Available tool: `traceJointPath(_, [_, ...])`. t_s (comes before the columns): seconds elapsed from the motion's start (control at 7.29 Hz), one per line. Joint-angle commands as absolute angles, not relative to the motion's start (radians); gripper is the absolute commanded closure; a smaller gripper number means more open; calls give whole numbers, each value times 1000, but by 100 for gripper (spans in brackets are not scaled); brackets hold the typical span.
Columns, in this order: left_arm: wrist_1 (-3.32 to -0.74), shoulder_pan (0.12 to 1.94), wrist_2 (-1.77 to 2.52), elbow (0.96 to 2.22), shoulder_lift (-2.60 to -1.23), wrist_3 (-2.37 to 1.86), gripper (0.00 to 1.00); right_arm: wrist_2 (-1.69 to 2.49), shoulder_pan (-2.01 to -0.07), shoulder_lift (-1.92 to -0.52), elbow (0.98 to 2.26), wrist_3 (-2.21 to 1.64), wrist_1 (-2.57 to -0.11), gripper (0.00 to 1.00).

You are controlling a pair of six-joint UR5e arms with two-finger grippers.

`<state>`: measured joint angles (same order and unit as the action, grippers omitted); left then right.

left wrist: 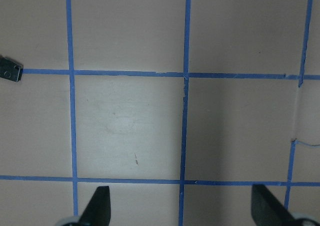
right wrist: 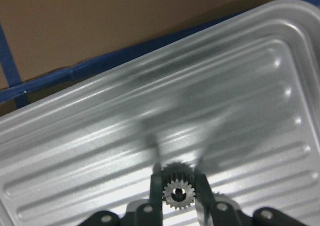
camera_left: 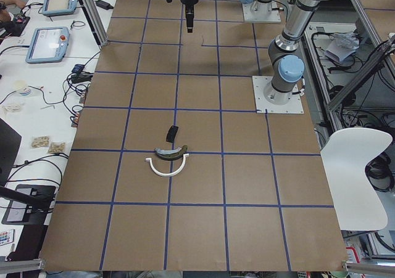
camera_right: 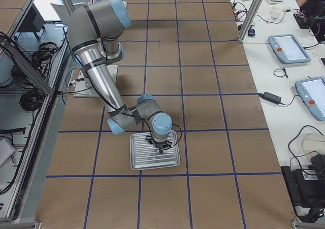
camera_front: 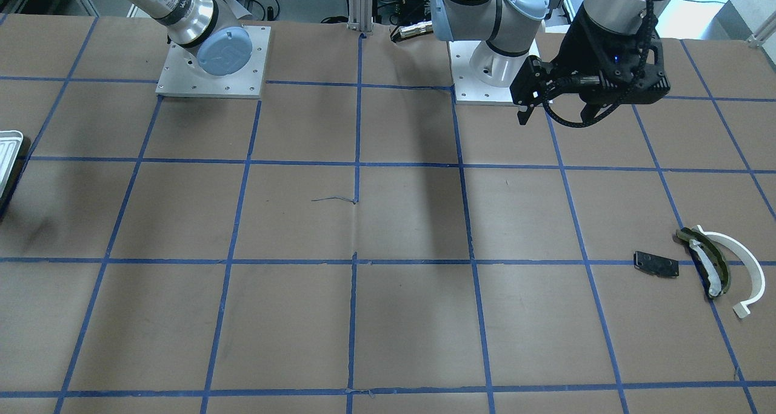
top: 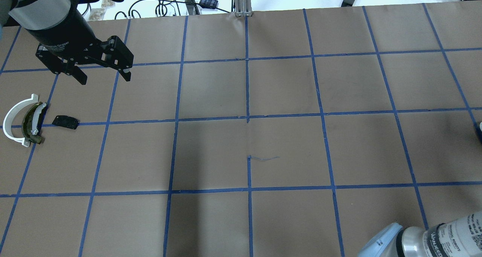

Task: Place bearing gear from tray to pile

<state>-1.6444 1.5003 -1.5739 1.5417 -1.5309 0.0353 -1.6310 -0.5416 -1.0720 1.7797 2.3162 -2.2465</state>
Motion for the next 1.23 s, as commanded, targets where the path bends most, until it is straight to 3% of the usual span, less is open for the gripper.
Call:
traceJointPath(0.0, [-1646, 1500, -1574, 1542, -1531, 35, 0, -1617, -549, -1081, 1769, 2214, -2229, 76])
traceJointPath(0.41, [-1644, 1500, -1574, 1542, -1529, 37, 0, -1523, -718, -1260, 1767, 1816, -2039, 75])
traceJointPath(0.82, [-1644, 1499, -1574, 1540, -1522, 38, 0, -1525, -1140, -1380, 1767, 1208, -1954, 74])
traceJointPath(1.1, [-1644, 1499, -1574, 1534, -1522, 40, 0, -1519, -1370, -1390, 1769, 774, -1944, 74])
